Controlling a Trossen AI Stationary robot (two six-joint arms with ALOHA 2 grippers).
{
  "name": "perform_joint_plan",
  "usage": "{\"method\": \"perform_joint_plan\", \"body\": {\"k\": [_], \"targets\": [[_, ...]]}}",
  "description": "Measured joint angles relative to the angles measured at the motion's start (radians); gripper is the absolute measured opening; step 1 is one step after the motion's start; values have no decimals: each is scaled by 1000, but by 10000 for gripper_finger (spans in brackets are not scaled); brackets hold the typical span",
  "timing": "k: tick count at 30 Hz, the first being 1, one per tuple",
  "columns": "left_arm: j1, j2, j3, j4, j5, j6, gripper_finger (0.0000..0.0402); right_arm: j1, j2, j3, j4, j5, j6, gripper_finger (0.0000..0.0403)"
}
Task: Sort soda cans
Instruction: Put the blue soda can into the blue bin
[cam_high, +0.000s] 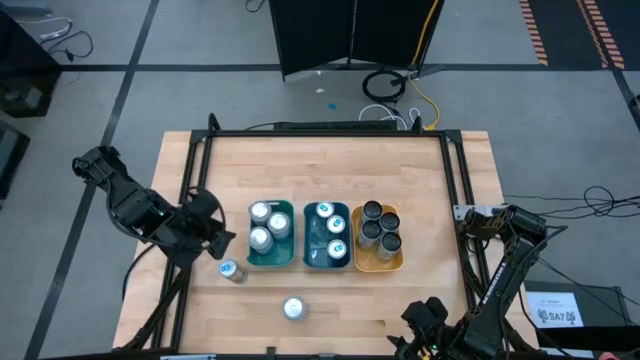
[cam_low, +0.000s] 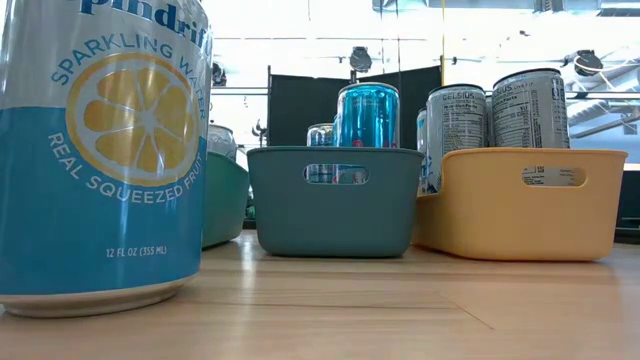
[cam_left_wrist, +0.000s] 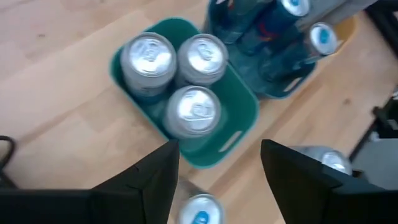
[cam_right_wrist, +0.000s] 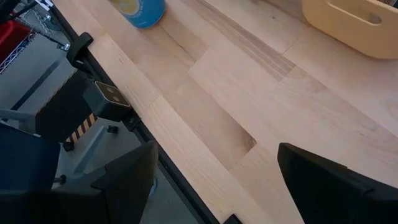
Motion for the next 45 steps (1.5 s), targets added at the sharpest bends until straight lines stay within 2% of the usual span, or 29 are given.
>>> {"method": "perform_joint_plan", "body": {"k": [7,45], "targets": [[0,0,0,49,0,0,238,0,0,0,0,0,-2,322],[0,0,0,48,0,0,238,0,0,0,1,-4,-14,322]]}}
